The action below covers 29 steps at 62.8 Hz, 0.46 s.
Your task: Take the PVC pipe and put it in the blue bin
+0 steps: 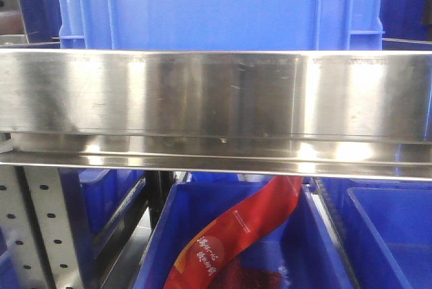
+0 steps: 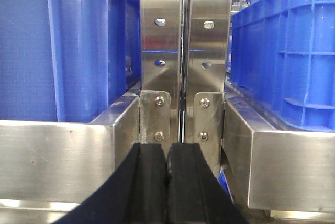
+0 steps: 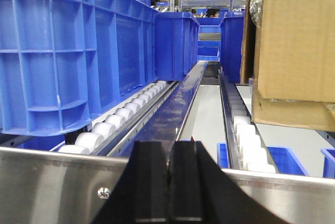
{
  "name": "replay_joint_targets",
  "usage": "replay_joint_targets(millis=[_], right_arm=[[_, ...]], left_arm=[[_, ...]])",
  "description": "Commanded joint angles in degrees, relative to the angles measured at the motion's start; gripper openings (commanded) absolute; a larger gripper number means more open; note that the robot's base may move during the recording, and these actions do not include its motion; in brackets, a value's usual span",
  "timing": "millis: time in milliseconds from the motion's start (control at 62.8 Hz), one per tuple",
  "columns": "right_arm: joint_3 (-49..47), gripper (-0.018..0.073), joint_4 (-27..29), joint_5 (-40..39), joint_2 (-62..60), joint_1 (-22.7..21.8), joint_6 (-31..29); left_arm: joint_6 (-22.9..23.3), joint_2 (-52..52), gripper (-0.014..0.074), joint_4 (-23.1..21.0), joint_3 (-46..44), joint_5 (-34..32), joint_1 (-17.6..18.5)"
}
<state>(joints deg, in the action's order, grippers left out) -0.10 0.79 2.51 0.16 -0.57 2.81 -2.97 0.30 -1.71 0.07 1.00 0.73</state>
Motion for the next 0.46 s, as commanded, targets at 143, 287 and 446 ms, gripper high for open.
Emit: replay_joint_targets(millis=[143,287,446], right_arm=[[0.1,-0.0162,0.1,-0.5,-0.2,-0.4,-0.4],[0.1,-0.0162,0.1,-0.5,-0.2,-0.4,-0.4],[0.1,-0.0162,0.1,-0.5,-0.2,-0.4,-0.4]], left_arm=[[0.0,-0.3,-0.0111,0.2,-0.1,-0.7,-0.2],[0.0,-0.3,-0.0111,0.2,-0.1,-0.7,-0.2],[0.0,-0.3,-0.0111,0.2,-0.1,-0.7,-0.2]])
